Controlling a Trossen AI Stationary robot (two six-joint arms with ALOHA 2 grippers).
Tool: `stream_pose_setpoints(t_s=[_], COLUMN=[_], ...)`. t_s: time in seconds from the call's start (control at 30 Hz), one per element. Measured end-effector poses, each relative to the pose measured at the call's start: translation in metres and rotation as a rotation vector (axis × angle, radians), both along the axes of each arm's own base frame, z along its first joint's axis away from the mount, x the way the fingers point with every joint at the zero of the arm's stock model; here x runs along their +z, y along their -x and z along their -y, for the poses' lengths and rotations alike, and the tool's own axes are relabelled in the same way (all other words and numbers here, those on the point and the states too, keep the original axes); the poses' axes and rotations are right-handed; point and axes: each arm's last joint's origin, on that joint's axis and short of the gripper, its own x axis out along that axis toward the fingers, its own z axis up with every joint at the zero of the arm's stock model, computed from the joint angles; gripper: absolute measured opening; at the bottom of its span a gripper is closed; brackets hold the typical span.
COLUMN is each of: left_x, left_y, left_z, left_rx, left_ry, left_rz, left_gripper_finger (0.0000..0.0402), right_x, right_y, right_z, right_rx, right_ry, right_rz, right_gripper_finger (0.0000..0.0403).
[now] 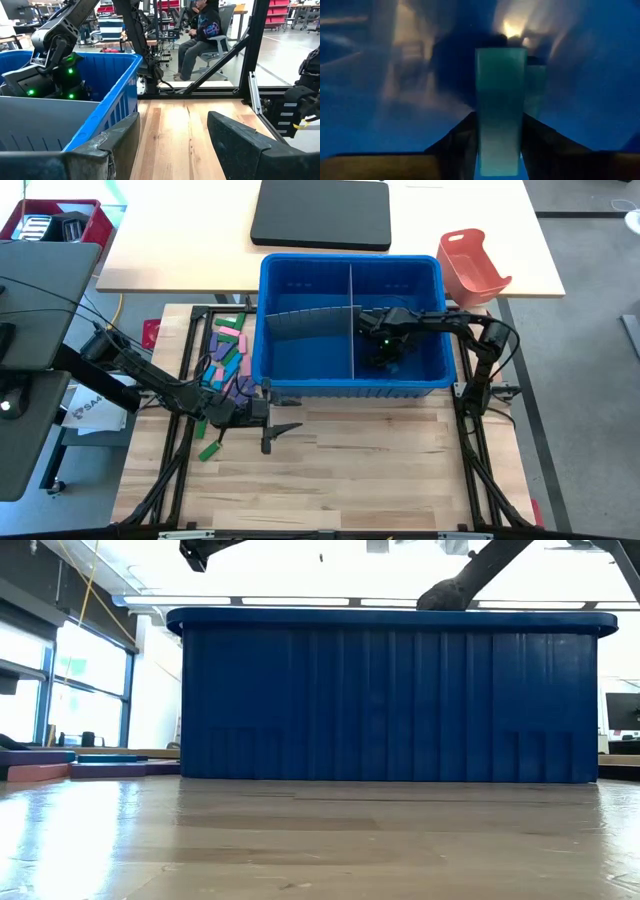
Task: Sort blocks
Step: Put the blue block into the bottom right of the blue bin, then put the blue block into the blue bin with the other blue block
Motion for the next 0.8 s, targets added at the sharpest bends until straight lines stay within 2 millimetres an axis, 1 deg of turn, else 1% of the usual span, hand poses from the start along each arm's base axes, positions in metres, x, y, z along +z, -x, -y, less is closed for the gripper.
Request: stream_pose_setpoints(t_s=[0.17,0.27,0.33,0.47,0.57,0.67,0.8], left_x=[0.000,0.000,0.000,0.000,0.000,0.000,0.000], left_y=[0.000,0.000,0.000,0.000,0.000,0.000,0.000], left_z=[0.000,0.000,0.000,0.000,0.000,0.000,0.000], left_rx=[0.000,0.000,0.000,0.000,0.000,0.001,0.000], left_ry=[0.000,0.000,0.000,0.000,0.000,0.000,0.000], left_rz=[0.000,0.000,0.000,0.000,0.000,0.000,0.000], left_gripper_finger=[0.0227,0.0227,0.0227,0.0227,0.0227,0.0227,0.0227], right_x=[0.002,0.010,0.023,0.059,0.089,0.120,0.158], right_y=[-0.002,-0.001,-0.001,-0.002,0.002,0.011,0.028], right_z=[0.001,0.000,-0.002,-0.011,-0.023,-0.040,-0.072], right_rx=[0.033,0.028,0.035,0.064,0.088,0.099,0.126], right_ry=[-0.012,-0.027,-0.016,0.045,0.105,0.184,0.317], right_rz=[0.007,-0.018,-0.002,0.082,0.149,0.223,0.334], right_gripper_finger=[0.0231,0.0267,0.0275,0.0277,0.0278,0.0278,0.0279])
